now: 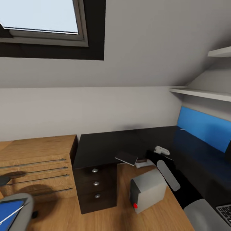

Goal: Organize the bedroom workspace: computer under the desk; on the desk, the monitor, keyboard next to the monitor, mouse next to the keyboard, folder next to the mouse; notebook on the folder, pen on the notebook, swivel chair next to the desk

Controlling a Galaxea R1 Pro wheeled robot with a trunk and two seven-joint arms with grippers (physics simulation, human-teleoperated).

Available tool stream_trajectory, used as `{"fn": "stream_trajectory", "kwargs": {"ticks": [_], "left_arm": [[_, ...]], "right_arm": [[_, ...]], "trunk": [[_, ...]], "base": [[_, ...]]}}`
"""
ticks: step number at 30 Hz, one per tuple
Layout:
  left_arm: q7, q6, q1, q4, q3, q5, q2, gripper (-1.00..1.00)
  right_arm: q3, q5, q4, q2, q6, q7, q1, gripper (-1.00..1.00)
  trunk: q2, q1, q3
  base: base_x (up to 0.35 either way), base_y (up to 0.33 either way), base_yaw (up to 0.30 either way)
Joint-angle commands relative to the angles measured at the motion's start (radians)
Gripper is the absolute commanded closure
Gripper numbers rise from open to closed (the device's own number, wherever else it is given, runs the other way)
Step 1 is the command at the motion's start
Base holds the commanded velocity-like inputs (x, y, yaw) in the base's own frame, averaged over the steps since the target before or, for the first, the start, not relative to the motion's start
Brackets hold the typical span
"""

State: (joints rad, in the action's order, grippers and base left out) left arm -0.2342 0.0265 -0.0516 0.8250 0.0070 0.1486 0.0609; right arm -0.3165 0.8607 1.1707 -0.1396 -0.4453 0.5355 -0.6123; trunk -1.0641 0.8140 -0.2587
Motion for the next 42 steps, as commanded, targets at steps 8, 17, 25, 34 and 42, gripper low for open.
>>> {"fn": "stream_trajectory", "kwargs": {"ticks": [8,17,25,34,42], "left_arm": [[-0.002,0.003,-0.001,0.003,0.001,0.008,0.0,-1.0],[-0.004,0.001,-0.001,0.003,0.001,0.008,-0.001,-1.0],[-0.005,0.002,-0.001,0.003,0.002,0.008,-0.001,-1.0],[-0.005,0.002,-0.001,0.003,0.002,0.008,-0.001,-1.0],[-0.005,0.003,-0.001,0.002,0.001,0.009,0.0,-1.0]], "right_arm": [[0.004,-0.043,-0.107,-0.002,0.253,0.134,-0.001,1.0],[0.022,-0.174,-0.321,0.003,0.539,0.155,-0.007,1.0],[0.023,-0.191,-0.326,0.005,0.551,0.154,-0.007,1.0],[0.03,-0.19,-0.464,0.0,0.649,0.146,-0.011,1.0],[0.029,-0.196,-0.636,0.0,0.794,0.091,-0.045,1.0]], "trunk": [[-0.001,0.0,-0.009],[-0.001,0.0,-0.018],[-0.001,0.0,-0.019],[-0.001,0.0,-0.028],[-0.001,0.0,-0.038]], "base": [[0.0,0.0,-0.225],[0.0,0.0,-0.119],[0.0,0.0,-0.036],[0.0,0.0,-0.227],[0.0,0.0,-0.107]]}}
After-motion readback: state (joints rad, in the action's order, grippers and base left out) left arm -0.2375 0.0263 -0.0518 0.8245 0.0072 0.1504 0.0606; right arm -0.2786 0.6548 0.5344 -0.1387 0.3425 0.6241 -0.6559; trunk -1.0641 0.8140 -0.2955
